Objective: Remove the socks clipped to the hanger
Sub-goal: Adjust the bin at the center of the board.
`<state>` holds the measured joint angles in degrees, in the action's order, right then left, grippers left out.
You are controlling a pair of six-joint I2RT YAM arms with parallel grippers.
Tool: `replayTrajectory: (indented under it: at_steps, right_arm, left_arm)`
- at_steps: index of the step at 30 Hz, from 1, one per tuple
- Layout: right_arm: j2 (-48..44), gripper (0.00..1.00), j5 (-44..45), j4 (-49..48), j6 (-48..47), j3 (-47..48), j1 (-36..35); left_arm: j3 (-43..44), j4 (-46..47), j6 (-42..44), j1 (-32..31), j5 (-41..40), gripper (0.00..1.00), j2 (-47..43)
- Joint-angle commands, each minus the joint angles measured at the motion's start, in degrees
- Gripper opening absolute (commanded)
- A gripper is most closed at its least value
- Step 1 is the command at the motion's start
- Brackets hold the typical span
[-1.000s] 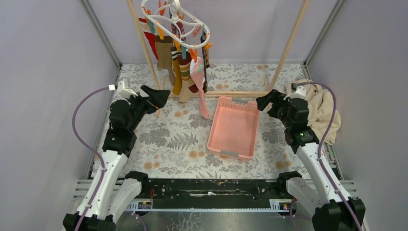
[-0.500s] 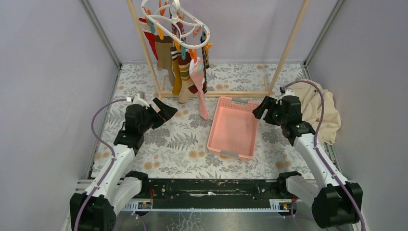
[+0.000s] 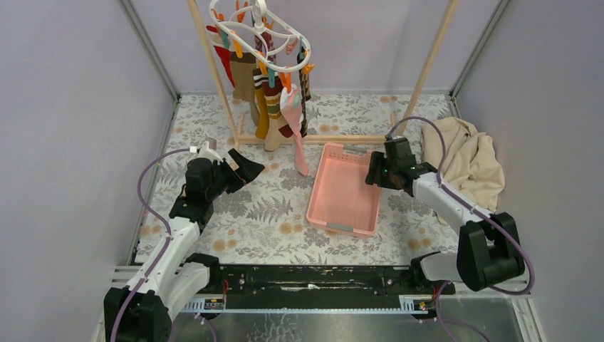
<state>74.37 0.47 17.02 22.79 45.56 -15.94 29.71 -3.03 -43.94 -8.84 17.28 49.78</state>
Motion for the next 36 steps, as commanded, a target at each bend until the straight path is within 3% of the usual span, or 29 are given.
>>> replayTrajectory:
  at_steps: [1, 7, 12, 19, 25, 29, 32, 36]
  right_arm:
    - [3.5, 0.59, 6.3, 1.2, -1.1, 4.8, -5.9]
    - [3.8, 0.26, 7.9, 3.2, -2.9, 6.9, -8.8]
    - [2.3, 0.08, 3.1, 5.1, -7.5, 9.2, -10.1]
    - [2.4, 0.02, -2.6, 9.2, -4.4, 12.3, -10.4]
    - [1.4, 0.0, -8.6, 6.3, -2.5, 8.7, -10.6]
    - [0.0, 0.02, -5.7, 7.4, 0.9, 6.6, -10.5]
    - [-4.5, 0.25, -6.3, 4.6, 5.2, 1.8, -10.6]
    - [-8.2, 0.42, -5.2, 4.7, 5.1, 0.8, -10.6]
  left_arm:
    - [-0.7, 3.2, 1.6, 0.2, 2.0, 0.99, 0.3]
    - [-1.0, 1.6, 1.9, 0.2, 2.0, 0.99, -0.1]
    - [-0.1, 1.7, 1.9, 0.1, 2.2, 0.99, 1.2]
    - [0.1, 2.5, 1.6, -0.5, 2.3, 0.99, 2.4]
    - [0.5, 2.3, 1.4, -0.8, 3.2, 0.99, 2.0]
    - [2.5, 0.2, 2.5, -1.2, 2.9, 0.99, 2.2]
    - [4.3, -0.6, 3.0, -1.2, 3.1, 0.99, 3.8]
    - [6.2, -0.6, 3.0, -1.8, 3.4, 0.99, 5.7]
